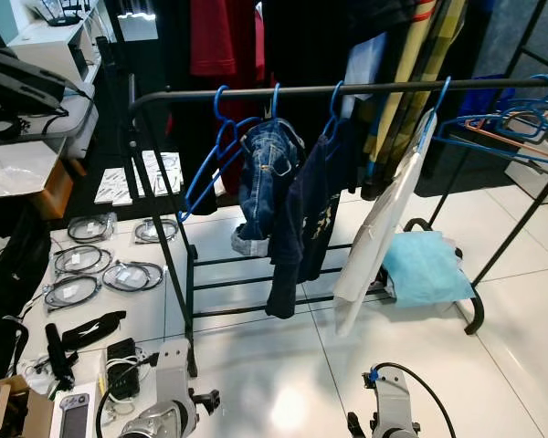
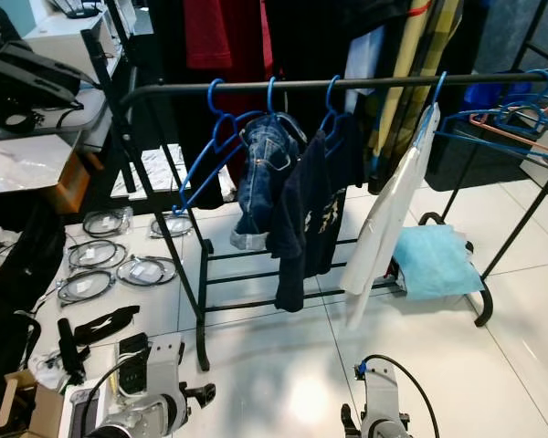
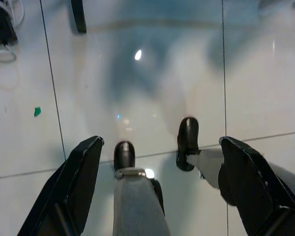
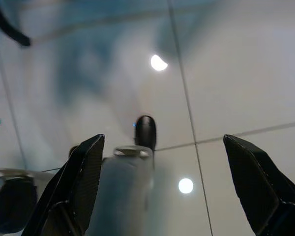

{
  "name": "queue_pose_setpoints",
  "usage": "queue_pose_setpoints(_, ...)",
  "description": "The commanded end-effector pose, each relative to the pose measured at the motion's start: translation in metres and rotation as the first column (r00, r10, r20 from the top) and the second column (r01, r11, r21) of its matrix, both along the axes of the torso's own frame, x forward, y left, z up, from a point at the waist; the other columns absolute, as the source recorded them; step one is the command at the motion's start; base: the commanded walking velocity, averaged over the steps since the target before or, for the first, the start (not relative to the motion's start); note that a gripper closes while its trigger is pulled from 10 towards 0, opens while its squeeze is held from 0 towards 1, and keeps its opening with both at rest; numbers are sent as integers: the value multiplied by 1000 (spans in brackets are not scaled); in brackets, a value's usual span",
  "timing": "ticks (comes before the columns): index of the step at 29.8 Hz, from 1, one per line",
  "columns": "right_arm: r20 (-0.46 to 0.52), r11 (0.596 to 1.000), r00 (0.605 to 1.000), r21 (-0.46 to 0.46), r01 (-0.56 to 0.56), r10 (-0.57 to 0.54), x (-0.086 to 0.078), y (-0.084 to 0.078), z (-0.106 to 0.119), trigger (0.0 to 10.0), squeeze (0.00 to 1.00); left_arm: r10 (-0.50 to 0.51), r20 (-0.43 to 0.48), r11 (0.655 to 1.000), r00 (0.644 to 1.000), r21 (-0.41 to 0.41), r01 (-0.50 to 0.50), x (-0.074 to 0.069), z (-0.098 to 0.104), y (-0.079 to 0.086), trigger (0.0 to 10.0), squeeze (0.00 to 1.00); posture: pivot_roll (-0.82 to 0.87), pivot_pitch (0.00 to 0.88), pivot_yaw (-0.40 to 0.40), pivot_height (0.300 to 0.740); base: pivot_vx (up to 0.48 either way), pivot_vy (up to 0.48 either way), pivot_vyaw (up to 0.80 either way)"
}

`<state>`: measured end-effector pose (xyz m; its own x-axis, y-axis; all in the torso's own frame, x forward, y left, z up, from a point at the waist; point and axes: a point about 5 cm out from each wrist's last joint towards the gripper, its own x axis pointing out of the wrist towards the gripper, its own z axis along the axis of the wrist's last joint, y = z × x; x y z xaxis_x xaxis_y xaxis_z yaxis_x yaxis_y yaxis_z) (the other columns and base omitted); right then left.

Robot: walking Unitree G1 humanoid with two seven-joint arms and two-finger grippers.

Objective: Hang hanger

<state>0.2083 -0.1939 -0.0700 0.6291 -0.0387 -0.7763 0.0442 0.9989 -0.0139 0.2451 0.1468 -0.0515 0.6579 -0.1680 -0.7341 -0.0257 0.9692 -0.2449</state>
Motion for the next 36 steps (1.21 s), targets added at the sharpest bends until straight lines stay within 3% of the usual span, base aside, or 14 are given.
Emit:
queue_pose_setpoints(1, -24, 1000, 1000, 9, 13, -13, -5, 0, -3, 10000, 0, 2, 0, 1000, 1000, 3, -2, 0, 0, 2, 10000, 0, -23, 87, 8, 740, 0, 0, 0)
queue_pose_setpoints(9, 1, 1000, 1000, 10, 28, -28, -1, -3, 0, 10000, 0, 30, 16, 1000, 999, 2, -30, 3, 2, 4, 10000, 0, -24, 73, -1, 740, 0, 0, 0)
queue_pose_setpoints(13, 195, 998, 979, 47, 50, -58, 23, -17, 21, 10000, 0, 61, 170, 998, 984, -7, -61, 23, 20, 14, 10000, 0, -37, 72, -8, 740, 0, 0, 0)
queue_pose_setpoints(15, 316, 997, 947, 68, 34, -54, 38, -25, 38, 10000, 0, 89, 291, 995, 953, -65, -73, 37, 38, 30, 10000, 0, -41, 72, -11, 740, 0, 0, 0)
queue_pose_setpoints(16, 316, 997, 947, 68, 34, -54, 38, -25, 38, 10000, 0, 89, 291, 995, 953, -65, -73, 37, 38, 30, 10000, 0, -41, 72, -11, 740, 0, 0, 0)
queue_pose_setpoints(19, 391, 999, 920, 27, -28, 15, 41, -28, 46, 10000, 0, 71, 401, 997, 913, -66, -49, 46, 53, 42, 10000, 0, -40, 68, -19, 740, 0, 0, 0)
queue_pose_setpoints(21, 411, 998, 910, 5, -56, 49, 42, -25, 47, 10000, 0, 3, 437, 999, 900, -38, 15, 42, 53, 37, 10000, 0, -41, 68, -19, 740, 0, 0, 0)
queue_pose_setpoints(24, 419, 998, 906, -6, -68, 64, 41, -24, 48, 10000, 0, -12, 445, 999, 895, -40, 33, 38, 50, 34, 10000, 0, -52, 72, -16, 740, 0, 0, 0)
queue_pose_setpoints(25, 513, 997, 857, -66, -29, 59, 40, -35, 58, 10000, 0, -42, 487, 997, 872, -32, 66, 27, 47, 28, 10000, 0, -68, 83, -4, 740, 0, 0, 0)
queue_pose_setpoints(29, 541, 998, 839, -58, -22, 50, 38, -39, 62, 10000, 0, -63, 512, 996, 857, -19, 84, 24, 48, 26, 10000, 0, -68, 83, -4, 740, 0, 0, 0)
queue_pose_setpoints(32, 553, 994, 826, -52, -96, 109, 24, -41, 62, 10000, 0, -30, 538, 995, 842, -68, 78, 21, 51, 26, 10000, 0, -65, 92, -3, 740, 0, 0, 0)
queue_pose_setpoints(36, 550, 992, 826, -43, -120, 124, 8, -37, 57, 10000, 0, -39, 545, 994, 837, -65, 89, 12, 49, 31, 10000, 0, -70, 100, 2, 740, 0, 0, 0)
